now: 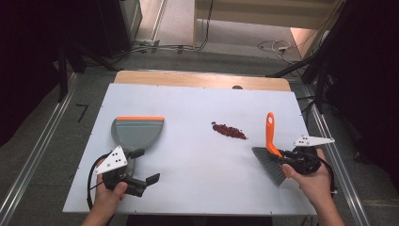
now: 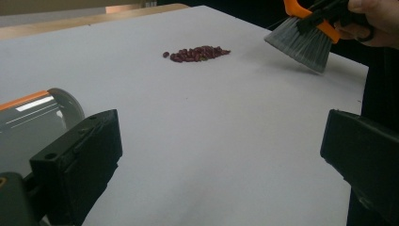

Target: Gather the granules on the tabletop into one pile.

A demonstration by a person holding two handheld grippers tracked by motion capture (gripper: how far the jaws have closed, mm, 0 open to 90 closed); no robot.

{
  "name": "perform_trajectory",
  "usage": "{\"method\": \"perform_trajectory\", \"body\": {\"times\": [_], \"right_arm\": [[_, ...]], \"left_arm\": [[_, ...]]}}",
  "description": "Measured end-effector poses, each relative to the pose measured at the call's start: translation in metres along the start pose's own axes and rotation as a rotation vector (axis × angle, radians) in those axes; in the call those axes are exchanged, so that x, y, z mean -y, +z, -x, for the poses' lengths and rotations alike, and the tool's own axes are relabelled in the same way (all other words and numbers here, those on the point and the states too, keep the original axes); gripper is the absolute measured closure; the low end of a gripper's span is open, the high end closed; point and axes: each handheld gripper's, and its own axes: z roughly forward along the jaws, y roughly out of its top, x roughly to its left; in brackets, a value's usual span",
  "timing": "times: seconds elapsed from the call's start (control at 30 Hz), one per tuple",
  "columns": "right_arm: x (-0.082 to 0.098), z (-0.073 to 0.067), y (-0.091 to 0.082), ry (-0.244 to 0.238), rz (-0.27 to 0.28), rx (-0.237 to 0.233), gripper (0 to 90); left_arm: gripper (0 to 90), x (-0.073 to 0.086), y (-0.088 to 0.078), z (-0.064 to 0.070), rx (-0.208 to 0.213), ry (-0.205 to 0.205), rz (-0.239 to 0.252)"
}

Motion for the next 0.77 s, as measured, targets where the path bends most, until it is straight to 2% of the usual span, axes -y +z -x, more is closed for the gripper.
{"method": "perform_trajectory", "body": {"times": [0.17, 0.23, 0.3, 0.57, 0.77], "right_arm": [[0.0036, -0.0012, -0.0060, 0.009, 0.026, -0.010, 68.3], [0.0044, -0.0016, -0.0074, 0.010, 0.033, -0.008, 68.3], [0.0053, -0.0019, -0.0091, 0.009, 0.039, -0.011, 68.2], [0.0083, -0.0005, -0.0099, 0.013, 0.043, -0.007, 68.2], [0.0070, -0.0007, -0.0082, 0.013, 0.041, -0.023, 68.2]], "left_arm": [[0.2, -0.0004, -0.0025, 0.0010, -0.005, 0.020, 0.001], [0.2, -0.0001, -0.0054, 0.0010, -0.007, 0.011, 0.017], [0.2, 0.0001, -0.0064, 0.0012, -0.015, 0.023, 0.022], [0.2, 0.0002, -0.0047, 0.0026, -0.019, 0.023, 0.026], [0.2, 0.0008, -0.0053, 0.0000, -0.025, 0.014, 0.022]]}}
